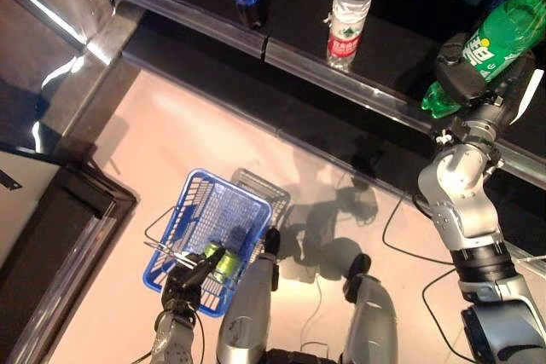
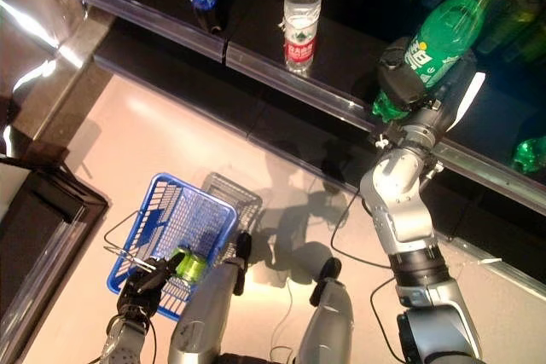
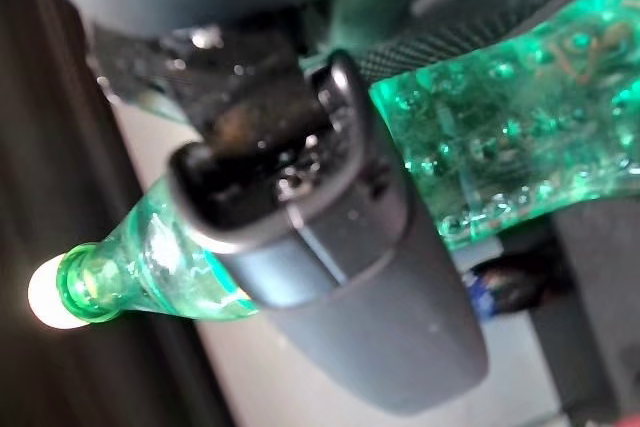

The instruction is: Pick up the drink and place into the basket.

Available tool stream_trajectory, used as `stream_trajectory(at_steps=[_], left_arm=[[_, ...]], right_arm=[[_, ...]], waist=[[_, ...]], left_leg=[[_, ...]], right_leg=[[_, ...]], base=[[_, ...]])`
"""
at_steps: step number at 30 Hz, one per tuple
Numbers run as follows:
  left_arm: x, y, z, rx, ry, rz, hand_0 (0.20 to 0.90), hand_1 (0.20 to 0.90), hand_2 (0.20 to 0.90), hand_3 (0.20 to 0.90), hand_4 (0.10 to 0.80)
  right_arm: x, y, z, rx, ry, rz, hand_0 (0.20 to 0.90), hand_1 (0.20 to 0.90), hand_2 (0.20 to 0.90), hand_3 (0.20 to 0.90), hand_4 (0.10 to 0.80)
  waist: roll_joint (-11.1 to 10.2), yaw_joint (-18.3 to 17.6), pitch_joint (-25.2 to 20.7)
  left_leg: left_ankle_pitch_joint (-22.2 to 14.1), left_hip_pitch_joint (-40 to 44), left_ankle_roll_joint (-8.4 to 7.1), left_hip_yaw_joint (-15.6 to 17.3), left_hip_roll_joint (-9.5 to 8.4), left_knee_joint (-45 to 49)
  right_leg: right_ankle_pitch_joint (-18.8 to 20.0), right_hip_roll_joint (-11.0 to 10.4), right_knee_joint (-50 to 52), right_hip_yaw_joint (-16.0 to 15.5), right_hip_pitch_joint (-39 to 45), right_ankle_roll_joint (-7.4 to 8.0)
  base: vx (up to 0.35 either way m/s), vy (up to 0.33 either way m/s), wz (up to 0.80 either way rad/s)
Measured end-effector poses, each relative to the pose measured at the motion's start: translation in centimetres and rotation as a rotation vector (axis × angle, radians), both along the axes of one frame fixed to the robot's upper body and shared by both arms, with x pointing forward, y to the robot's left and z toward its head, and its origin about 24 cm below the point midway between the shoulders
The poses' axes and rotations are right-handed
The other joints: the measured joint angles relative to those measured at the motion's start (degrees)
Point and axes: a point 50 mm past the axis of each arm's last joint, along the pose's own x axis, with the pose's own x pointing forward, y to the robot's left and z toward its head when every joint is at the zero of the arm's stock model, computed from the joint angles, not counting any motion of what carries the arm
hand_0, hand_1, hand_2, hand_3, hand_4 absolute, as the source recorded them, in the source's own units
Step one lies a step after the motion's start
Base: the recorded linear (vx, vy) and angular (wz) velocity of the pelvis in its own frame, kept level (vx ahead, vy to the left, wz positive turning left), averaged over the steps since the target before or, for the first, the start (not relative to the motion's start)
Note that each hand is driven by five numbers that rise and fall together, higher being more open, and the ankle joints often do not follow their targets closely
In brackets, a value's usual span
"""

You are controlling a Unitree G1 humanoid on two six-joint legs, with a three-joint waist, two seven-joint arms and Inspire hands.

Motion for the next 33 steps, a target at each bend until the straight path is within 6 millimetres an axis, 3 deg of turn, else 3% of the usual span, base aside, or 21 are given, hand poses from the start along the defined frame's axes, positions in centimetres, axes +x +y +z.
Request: stream_trajectory(at_steps=[11,21,26,33], left_arm=[[0.5,-1.5,2.1,-0.024,-0.141,-0.077,0.300,0.300,0.300,0.200,0.100],[1.9,-2.8,5.3,0.052,-0.302,-0.254,0.300,0.300,0.300,0.200,0.100],[2.4,-3.0,6.5,0.070,-0.368,-0.311,0.300,0.300,0.300,0.200,0.100],[2.6,-2.3,7.9,0.124,-0.360,-0.424,0.300,0.300,0.300,0.200,0.100]], right_arm=[[-2.5,4.4,0.5,-0.178,-0.061,0.467,0.300,0.300,0.300,0.200,0.100],[-3.7,10.8,-2.9,-0.205,0.088,0.943,0.300,0.300,0.300,0.200,0.100],[-4.3,12.4,-4.0,-0.215,0.135,1.035,0.300,0.300,0.300,0.200,0.100],[-4.6,13.1,-4.2,-0.251,0.133,0.998,0.300,0.300,0.300,0.200,0.100]], waist=[[0.68,-0.26,-0.41],[1.34,1.65,-0.92],[1.53,4.11,-1.05],[1.58,7.55,-1.23]], left_leg=[[0.89,8.08,-1.40,-0.06,0.64,-5.34],[1.52,11.16,-2.34,-3.39,0.97,-7.90],[1.62,11.36,-2.51,-5.00,0.84,-8.05],[2.00,12.05,-3.14,-8.85,0.37,-8.46]], right_leg=[[-1.90,1.06,-1.23,-0.54,6.25,-0.20],[-3.53,1.25,-2.10,-4.91,11.30,-0.07],[-4.24,1.05,-2.12,-6.65,12.77,0.00],[-5.53,0.72,-2.04,-10.19,15.80,-0.05]], base=[[0.034,0.004,-0.02],[-0.006,-0.015,0.18],[-0.023,-0.021,0.19],[-0.015,-0.025,0.26]])
